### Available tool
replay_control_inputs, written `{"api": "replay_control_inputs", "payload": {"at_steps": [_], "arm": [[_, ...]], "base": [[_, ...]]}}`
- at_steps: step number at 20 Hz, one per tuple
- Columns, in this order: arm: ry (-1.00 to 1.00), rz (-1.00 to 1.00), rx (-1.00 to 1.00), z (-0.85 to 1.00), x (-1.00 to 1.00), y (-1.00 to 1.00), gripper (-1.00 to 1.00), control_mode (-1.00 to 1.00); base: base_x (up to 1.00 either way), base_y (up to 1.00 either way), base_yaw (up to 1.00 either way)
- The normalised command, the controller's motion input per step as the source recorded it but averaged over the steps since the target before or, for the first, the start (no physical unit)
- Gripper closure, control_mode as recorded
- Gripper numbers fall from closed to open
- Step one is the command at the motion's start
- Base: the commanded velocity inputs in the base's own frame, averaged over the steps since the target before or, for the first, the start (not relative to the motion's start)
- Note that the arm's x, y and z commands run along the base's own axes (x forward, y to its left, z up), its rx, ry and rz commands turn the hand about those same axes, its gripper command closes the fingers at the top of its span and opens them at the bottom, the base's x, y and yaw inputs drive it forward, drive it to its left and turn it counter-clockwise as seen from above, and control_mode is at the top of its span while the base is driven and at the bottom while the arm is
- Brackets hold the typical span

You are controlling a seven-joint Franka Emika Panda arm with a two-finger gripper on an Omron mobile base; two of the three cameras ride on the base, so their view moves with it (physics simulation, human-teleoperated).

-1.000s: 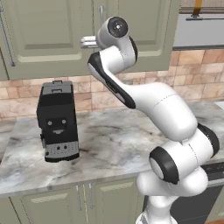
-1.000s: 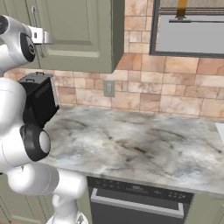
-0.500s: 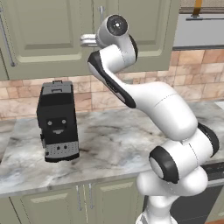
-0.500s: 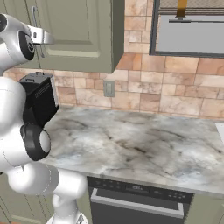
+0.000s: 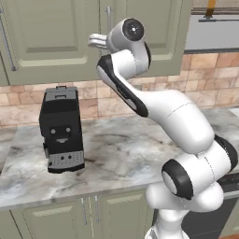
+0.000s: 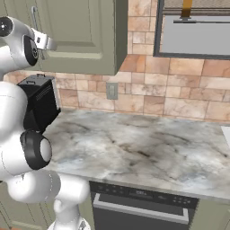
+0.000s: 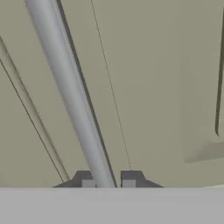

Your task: Open the cabinet and move the ladle to the pot. Then close the cabinet.

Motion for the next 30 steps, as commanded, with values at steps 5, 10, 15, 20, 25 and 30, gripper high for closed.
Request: {"api": "replay_control_inputs", "payload": {"at_steps": [5, 10, 15, 20, 25, 30], "arm": [[-0.05, 0.06, 0.03, -0.07, -0.41, -0.2, 1.0, -1.0], [0.02, 0.15, 0.02, -0.01, -0.94, -0.89, 1.0, -1.0], [0.16, 0.11, 0.05, -0.04, -0.99, -1.0, 1.0, -1.0], [0.0, 0.13, 0.06, -0.17, -0.95, -1.0, 1.0, -1.0], [-0.02, 0.13, 0.11, -0.09, -0.94, -1.0, 1.0, -1.0], [-0.2, 0.13, 0.17, -0.22, -0.73, -1.0, 1.0, -1.0]], "base": [[0.0, 0.0, 0.0], [0.0, 0.0, 0.0], [0.0, 0.0, 0.0], [0.0, 0.0, 0.0], [0.0, 0.0, 0.0], [0.0, 0.0, 0.0]]}}
